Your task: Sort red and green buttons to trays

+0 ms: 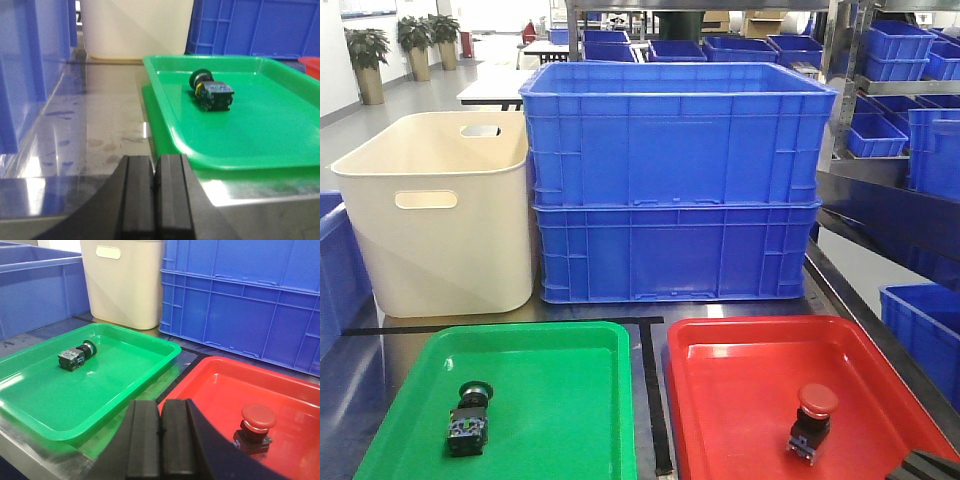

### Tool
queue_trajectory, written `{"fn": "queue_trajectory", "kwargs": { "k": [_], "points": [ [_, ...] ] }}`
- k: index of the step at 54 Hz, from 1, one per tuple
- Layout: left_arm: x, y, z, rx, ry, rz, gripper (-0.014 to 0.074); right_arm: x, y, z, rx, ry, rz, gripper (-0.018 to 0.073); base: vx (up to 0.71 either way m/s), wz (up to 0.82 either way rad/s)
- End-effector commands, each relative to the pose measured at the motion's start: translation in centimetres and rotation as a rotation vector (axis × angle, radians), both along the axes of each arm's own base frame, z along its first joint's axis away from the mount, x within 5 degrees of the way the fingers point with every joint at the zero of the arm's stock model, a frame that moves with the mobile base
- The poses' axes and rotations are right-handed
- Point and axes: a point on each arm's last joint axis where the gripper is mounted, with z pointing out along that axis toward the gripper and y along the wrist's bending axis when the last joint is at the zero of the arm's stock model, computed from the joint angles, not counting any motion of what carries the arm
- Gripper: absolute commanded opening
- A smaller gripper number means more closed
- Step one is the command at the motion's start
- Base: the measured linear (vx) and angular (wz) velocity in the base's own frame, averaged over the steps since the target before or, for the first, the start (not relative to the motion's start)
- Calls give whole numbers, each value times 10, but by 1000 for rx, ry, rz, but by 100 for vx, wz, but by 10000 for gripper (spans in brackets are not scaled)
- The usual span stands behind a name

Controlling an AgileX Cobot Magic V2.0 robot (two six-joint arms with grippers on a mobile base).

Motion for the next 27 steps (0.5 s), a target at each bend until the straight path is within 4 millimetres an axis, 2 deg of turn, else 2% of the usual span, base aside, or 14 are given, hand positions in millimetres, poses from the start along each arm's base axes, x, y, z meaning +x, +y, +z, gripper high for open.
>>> {"fn": "queue_trajectory", "kwargs": {
  "k": [1, 27],
  "points": [
    [0, 1, 5, -19, -69, 17, -3, 2, -2, 10, 3, -32, -29, -13, 0, 0],
    [0, 1, 5, -19, -69, 17, -3, 2, -2, 10, 3, -32, -30, -13, 0, 0]
  ]
}}
